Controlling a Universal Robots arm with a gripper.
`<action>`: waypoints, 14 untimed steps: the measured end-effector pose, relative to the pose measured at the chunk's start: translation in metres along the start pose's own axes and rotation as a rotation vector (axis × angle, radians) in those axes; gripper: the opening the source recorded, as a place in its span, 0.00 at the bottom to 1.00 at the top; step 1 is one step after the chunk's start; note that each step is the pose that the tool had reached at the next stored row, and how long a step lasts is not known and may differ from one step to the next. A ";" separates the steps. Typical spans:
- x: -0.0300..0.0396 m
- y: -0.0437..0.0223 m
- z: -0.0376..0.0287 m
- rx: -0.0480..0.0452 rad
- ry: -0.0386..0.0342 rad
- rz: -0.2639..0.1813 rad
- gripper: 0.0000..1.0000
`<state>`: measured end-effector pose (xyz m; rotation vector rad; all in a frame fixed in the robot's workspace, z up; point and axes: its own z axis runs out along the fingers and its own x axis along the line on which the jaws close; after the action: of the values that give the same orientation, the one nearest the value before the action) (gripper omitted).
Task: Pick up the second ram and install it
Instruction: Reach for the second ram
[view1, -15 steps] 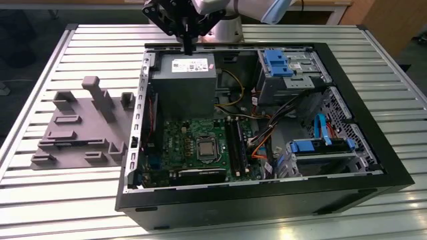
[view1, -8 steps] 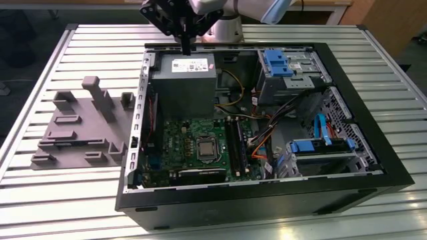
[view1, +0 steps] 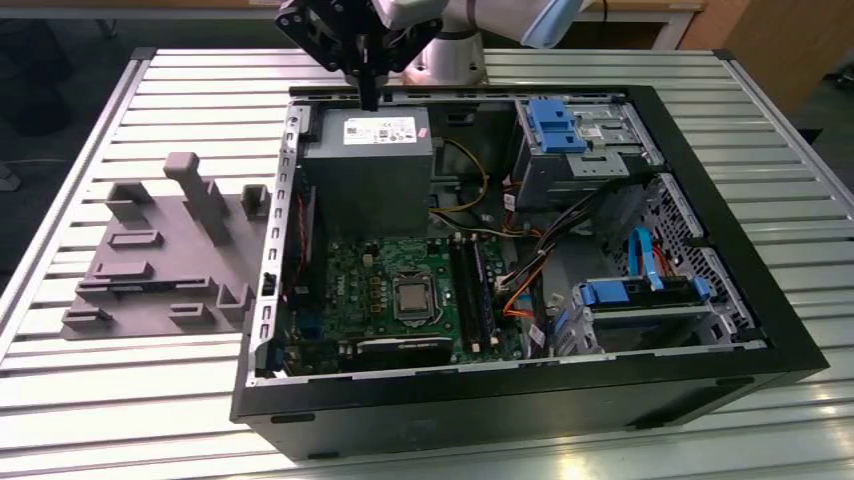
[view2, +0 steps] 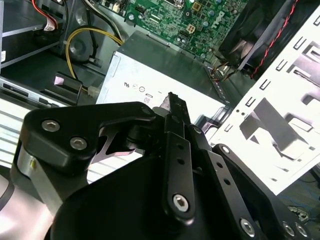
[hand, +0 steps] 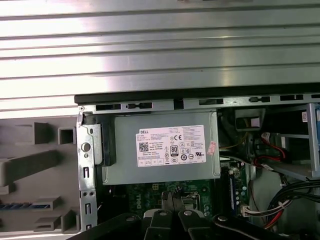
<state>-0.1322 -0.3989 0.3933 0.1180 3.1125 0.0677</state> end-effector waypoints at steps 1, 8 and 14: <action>0.0005 0.0000 0.0000 0.0000 0.0000 0.000 0.11; 0.0036 -0.0003 -0.0001 0.0000 0.0000 0.000 0.11; 0.0043 -0.0003 -0.0001 0.0000 0.0000 0.000 0.11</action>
<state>-0.1365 -0.3989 0.3933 0.1181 3.1124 0.0677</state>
